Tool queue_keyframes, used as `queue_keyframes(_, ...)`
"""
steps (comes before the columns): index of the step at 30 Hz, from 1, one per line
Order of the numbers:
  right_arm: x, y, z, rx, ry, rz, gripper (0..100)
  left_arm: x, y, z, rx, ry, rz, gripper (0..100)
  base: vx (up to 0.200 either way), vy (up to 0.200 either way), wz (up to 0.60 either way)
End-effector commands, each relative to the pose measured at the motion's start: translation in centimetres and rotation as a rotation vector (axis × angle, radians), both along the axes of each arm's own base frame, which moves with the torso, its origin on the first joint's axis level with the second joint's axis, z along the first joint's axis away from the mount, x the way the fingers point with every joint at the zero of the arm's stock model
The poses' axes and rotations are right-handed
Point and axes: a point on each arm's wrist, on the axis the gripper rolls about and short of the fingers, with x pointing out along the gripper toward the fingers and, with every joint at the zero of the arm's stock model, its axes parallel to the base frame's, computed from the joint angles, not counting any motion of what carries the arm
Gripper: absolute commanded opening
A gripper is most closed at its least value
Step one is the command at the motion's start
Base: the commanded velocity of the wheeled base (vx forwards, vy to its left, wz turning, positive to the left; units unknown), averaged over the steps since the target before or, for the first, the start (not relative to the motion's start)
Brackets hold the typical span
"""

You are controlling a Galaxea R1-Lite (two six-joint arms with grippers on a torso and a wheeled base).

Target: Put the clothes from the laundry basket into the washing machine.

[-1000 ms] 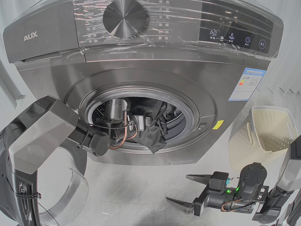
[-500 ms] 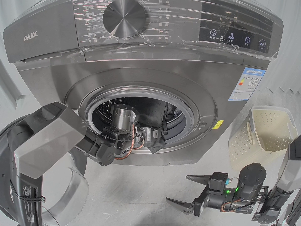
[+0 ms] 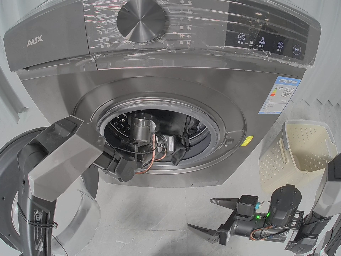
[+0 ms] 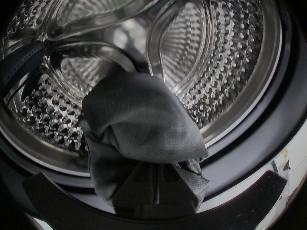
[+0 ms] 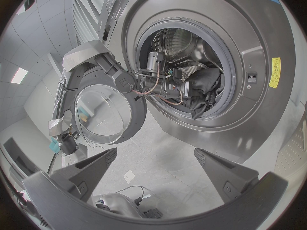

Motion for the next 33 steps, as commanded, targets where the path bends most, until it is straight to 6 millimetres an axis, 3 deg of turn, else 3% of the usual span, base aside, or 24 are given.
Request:
queue_keyframes(1,0.0,0.0,0.0,0.0,0.0,-0.001,100,3.0,-0.3,0.2,-0.078,-0.107,0.048,0,0.0,0.0,0.0)
queue_keyframes(7,0.0,0.0,0.0,0.001,-0.001,-0.001,100,5.3,0.0,0.7,-0.136,-0.202,0.116,0,0.0,0.0,0.0)
queue_keyframes(13,0.0,0.0,0.0,0.001,-0.001,-0.001,100,6.7,-0.5,3.0,-0.231,-0.301,0.128,0,0.0,0.0,0.0)
queue_keyframes(17,0.0,0.0,0.0,0.001,-0.001,-0.001,100,6.2,-0.5,1.8,-0.207,-0.264,0.128,0,0.0,0.0,0.0)
queue_keyframes(18,0.0,0.0,0.0,0.001,-0.001,-0.001,100,5.9,-0.5,1.2,-0.193,-0.243,0.125,100,0.0,0.0,0.0)
queue_keyframes(20,0.0,0.0,0.0,0.0,0.0,-0.001,100,5.4,-0.5,1.0,-0.178,-0.22,0.121,100,0.0,0.0,0.0)
queue_keyframes(28,0.0,0.0,0.0,0.0,0.0,-0.001,100,1.5,0.0,4.0,-0.102,-0.095,0.07,100,0.0,0.0,0.0)
queue_keyframes(33,0.0,0.0,0.0,-0.001,0.001,-0.001,100,-0.7,0.3,3.1,-0.027,0.006,0.018,100,0.0,0.0,0.0)
